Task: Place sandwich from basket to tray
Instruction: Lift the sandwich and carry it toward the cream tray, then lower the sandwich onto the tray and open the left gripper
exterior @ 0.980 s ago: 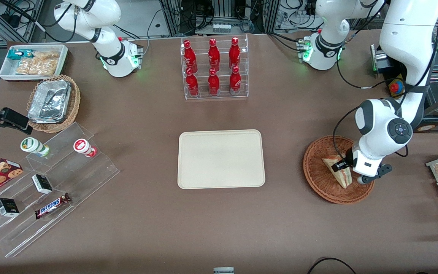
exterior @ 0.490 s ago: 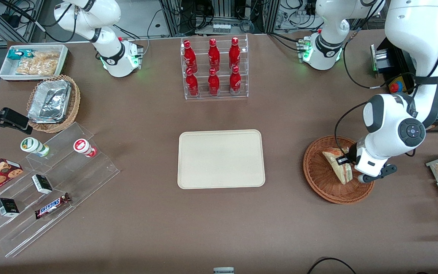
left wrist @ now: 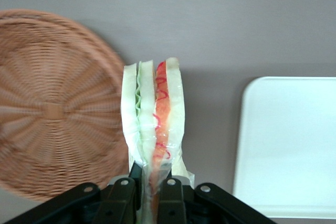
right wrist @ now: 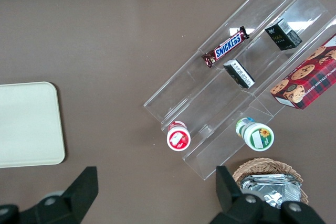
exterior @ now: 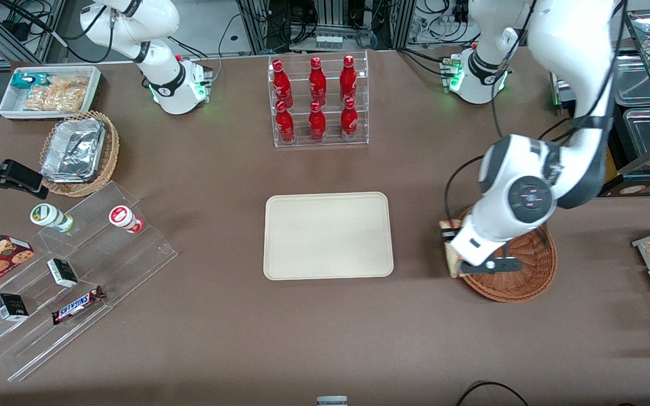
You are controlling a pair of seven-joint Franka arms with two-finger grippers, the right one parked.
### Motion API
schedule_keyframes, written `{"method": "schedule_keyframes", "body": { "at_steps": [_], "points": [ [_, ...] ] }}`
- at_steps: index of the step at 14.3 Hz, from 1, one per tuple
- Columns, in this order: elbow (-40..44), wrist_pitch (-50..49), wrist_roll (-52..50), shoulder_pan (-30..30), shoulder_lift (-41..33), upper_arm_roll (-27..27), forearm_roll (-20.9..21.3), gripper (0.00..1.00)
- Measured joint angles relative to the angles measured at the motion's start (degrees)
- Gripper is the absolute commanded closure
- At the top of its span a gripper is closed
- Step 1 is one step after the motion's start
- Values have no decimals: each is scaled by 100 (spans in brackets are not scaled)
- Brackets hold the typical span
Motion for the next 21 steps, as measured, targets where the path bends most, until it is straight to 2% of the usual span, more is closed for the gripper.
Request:
{"method": "schedule_keyframes", "body": {
  "at_steps": [7,10,16,19,21],
  "points": [
    [1610,15,-1480,-1433,1527,-27,-1,88],
    [2219,107,-1960,-1866,2121,-23,-1,88],
    [2482,574,-1973,-2042,2477,-265,-38,89],
    [2500,554,-1581,-2041,2477,-331,-594,89],
    [2500,538,-1423,-2040,2487,-331,-777,89]
  ]
}}
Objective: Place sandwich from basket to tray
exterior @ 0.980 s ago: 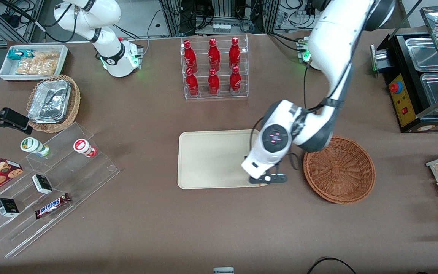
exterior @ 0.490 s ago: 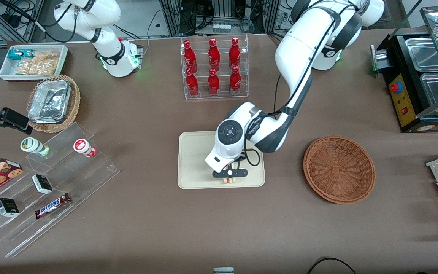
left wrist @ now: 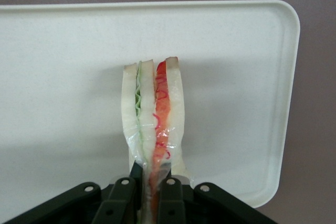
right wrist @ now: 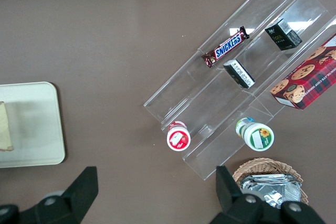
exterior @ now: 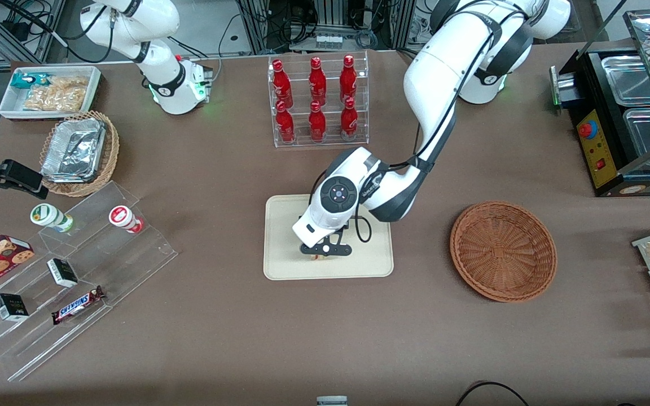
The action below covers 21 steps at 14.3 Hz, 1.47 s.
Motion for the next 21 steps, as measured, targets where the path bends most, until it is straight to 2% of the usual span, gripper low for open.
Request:
{"method": "schedule_keyframes", "body": {
  "at_steps": [7,8,9,10,11,12,17,21],
  "points": [
    [-4,-3,32,11,56,0,-8,88],
    [-5,-3,38,18,77,1,-8,87],
    [-7,-3,42,21,104,2,-8,81],
    [-7,-3,43,21,131,2,-8,56],
    [-7,-3,43,21,153,2,-8,3],
    [-7,-3,43,22,164,2,-8,0],
    [82,-26,-90,34,123,2,-9,0],
    [265,-765,-476,77,-399,186,109,0]
  ]
}}
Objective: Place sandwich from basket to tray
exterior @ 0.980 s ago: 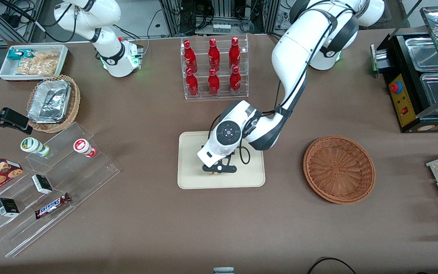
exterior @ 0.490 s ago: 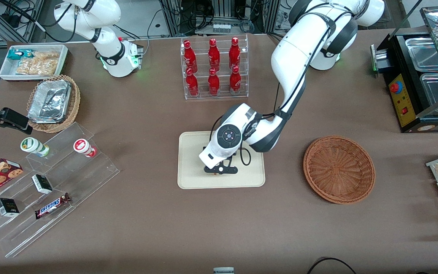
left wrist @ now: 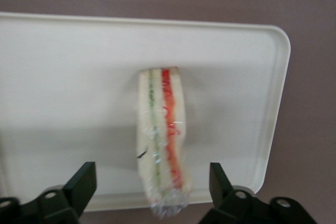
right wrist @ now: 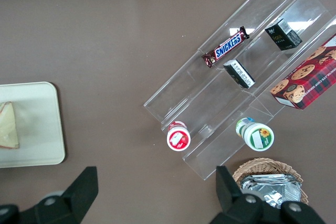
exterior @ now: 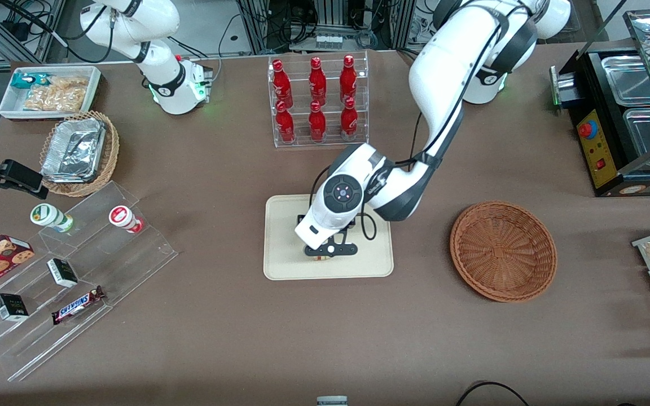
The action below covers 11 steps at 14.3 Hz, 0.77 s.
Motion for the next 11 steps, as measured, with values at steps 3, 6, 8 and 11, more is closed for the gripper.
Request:
{"method": "schedule_keyframes", "body": {
  "at_steps": [3,6,8,11],
  "points": [
    [-73,-698,2,125,-527,325,185,0],
    [-805,-743,201,472,-1076,456,305,0],
    [-1417,-745,845,833,-1582,515,352,0],
    [-2249,-773,1827,1458,-2470,544,360,0]
  ]
}}
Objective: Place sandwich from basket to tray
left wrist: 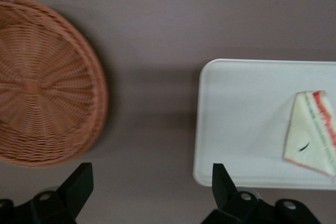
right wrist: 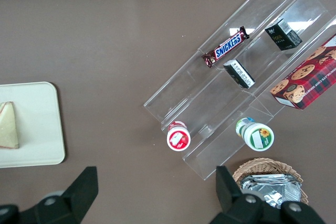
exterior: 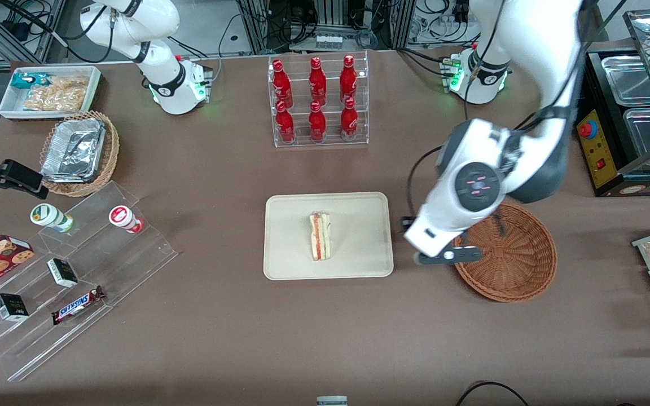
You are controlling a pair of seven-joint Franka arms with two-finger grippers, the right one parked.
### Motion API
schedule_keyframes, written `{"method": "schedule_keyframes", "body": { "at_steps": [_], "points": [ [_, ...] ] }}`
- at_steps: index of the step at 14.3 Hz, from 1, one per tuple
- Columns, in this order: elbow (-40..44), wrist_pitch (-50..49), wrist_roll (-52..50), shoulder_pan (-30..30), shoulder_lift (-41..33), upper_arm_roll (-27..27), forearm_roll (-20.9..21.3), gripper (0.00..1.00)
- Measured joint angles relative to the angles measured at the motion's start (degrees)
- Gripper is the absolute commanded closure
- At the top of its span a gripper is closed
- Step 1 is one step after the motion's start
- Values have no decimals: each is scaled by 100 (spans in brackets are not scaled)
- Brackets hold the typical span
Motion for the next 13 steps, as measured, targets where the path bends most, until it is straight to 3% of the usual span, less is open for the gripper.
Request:
{"method": "schedule_keyframes", "body": {
  "at_steps": [3,8,13],
  "points": [
    [-522,-301,789,528,-799,12,10,0],
    [-683,-917,1885,1269,-1535,-45,345,0],
    [-685,-1330,2779,2519,-2265,-674,351,0]
  ]
}}
